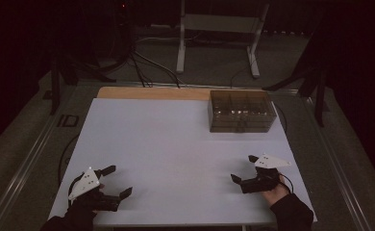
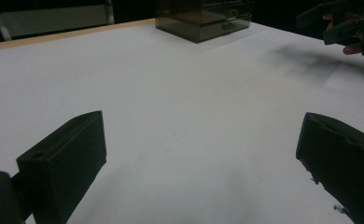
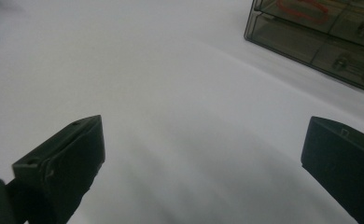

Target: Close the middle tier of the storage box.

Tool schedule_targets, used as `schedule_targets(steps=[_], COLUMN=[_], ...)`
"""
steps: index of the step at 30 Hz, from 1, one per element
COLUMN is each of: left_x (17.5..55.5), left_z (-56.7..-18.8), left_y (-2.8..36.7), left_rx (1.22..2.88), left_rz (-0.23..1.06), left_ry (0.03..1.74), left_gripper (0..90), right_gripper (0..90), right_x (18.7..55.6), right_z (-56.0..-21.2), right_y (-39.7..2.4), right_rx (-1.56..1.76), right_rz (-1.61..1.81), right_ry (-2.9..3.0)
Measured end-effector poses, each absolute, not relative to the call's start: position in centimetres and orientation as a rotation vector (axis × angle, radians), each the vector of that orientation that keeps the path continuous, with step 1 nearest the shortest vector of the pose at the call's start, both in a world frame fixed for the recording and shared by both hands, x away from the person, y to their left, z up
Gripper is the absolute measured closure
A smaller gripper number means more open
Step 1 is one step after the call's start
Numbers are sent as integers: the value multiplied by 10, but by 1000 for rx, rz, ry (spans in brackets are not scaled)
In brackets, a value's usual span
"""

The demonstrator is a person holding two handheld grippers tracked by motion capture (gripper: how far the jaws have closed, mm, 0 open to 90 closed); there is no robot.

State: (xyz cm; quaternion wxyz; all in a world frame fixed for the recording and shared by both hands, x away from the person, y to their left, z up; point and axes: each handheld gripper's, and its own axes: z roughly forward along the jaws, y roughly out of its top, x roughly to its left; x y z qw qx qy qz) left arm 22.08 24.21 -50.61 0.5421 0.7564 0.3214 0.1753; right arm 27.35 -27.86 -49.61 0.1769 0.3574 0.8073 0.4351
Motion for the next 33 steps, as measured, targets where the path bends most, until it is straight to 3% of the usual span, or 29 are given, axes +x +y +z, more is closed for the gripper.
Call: schedule_targets(steps=[33], left_x=[220], left_z=[-507], left_y=[242], left_rx=[1796], left_rz=[412], left_ry=[764], left_gripper=[33], right_gripper=[0], right_x=[270], right_z=[-509], right_y=[-287], right_rx=[1087], right_rz=[1214], right_ry=[2305])
